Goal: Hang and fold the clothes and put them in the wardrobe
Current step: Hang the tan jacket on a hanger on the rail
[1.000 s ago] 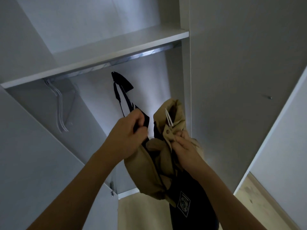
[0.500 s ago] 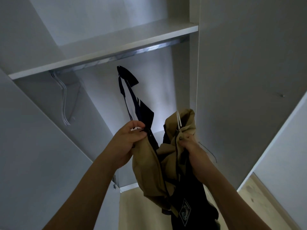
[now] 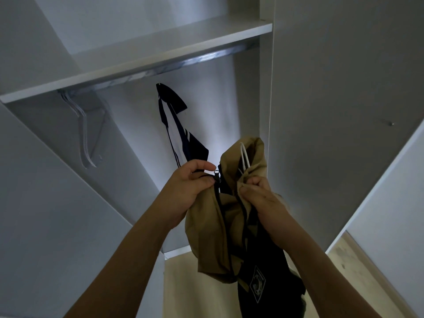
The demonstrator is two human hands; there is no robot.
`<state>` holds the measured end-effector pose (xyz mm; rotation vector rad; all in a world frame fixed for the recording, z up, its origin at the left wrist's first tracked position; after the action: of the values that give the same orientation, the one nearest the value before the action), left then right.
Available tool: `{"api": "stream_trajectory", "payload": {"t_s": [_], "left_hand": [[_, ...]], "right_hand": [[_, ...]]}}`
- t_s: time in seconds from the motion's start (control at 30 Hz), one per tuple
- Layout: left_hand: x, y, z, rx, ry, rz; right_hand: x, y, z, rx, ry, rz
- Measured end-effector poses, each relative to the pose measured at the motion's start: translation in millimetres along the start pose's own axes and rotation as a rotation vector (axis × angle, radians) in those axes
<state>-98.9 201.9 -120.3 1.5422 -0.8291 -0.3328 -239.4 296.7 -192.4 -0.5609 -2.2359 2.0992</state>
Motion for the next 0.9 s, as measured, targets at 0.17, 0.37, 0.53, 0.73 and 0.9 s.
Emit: {"api": "stream_trajectory", "payload": {"t_s": [0.17, 0.37, 0.53, 0.73, 0.9], "left_hand": [[-5, 8, -4, -0.048, -0.036, 0.097], [-10, 11, -7, -0.086, -0.071, 0.173], [-12, 13, -8, -0.130, -0.111, 0.183], [-14, 15, -7, -0.149, -0.130, 0.212], [-11, 14, -5, -0.149, -0.105, 0.206]], "right_hand": [[-7, -24, -6, 0.084, -0.101, -0.400], [-16, -27, -6, 0.067, -0.197, -0.315], [-15, -30, -6, 0.061, -0.178, -0.341], [-16, -29, -5, 0.047, -0.192, -0.358], [-16, -29, -5, 0.042, -0.211, -0.372]]}}
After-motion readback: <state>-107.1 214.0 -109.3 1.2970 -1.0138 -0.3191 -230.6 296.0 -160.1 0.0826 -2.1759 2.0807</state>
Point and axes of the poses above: each hand's wrist, its own z-axis towards the middle knuckle, its own x-axis out of the back of the hand, y = z × x, the point moved 8 cm from there along z, towards the middle knuckle, and after that the axes turned 9 degrees about -y, right-handed, at the moved point
